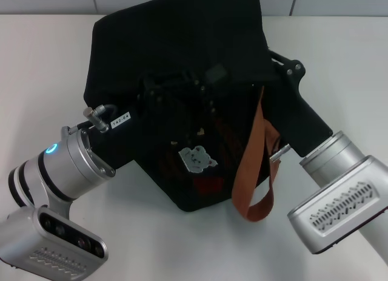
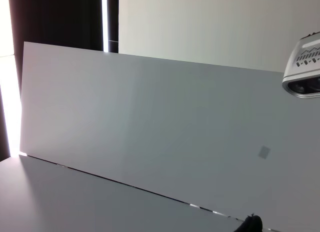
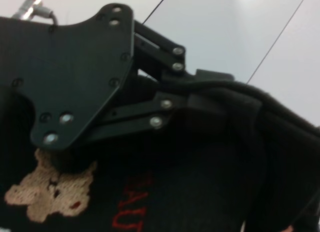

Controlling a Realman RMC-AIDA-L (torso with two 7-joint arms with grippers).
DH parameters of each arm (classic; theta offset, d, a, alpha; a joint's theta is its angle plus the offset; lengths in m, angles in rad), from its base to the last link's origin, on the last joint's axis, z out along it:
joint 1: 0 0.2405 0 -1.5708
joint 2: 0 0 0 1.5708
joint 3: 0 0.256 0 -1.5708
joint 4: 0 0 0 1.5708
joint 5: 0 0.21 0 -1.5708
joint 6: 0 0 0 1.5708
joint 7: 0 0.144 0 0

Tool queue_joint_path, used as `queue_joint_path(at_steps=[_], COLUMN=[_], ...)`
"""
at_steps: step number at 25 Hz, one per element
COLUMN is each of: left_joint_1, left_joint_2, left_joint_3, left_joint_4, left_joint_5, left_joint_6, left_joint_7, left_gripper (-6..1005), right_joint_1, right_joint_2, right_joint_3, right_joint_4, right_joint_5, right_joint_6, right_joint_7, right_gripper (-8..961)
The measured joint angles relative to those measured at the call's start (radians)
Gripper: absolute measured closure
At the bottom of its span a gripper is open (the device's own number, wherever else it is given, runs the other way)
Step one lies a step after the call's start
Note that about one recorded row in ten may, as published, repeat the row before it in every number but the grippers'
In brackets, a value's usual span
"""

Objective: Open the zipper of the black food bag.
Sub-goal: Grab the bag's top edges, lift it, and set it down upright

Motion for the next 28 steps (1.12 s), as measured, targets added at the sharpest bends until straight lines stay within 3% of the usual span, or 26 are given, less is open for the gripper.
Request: queue_joint_path(at_steps=[11,16,21,28], left_joint_1=[0.001,0.005,0.004,0.012], left_joint_2=[0.000,0.000,0.001,0.002], left_joint_3=[-0.005,-0.007,-0.009,-0.021], left_joint_4=[0.000,-0.001,0.000,0.000], left_joint_5=[0.000,-0.003,-0.006,-0.009], left_joint_6=[0.000,0.000,-0.005,-0.007], left_joint_7=[0.000,-0.003,-0.012,-0.012], left_gripper=[907,907,907,907], right_joint_1=[-0.007,-0.109,-0.198,-0.236], right_joint_2=[0.000,0.000,0.000,0.000], right_joint_3=[0.001,0.010,0.013,0.012], right_joint_4=[0.049,0.046,-0.008,-0.056], right_joint_5=[0.002,0.008,0.009,0.010], right_joint_6=[0.090,0.096,0.113,0.118], right_joint_7=[-0.120,-0.163,-0.161,-0.157], right_gripper=[848,954,955,954])
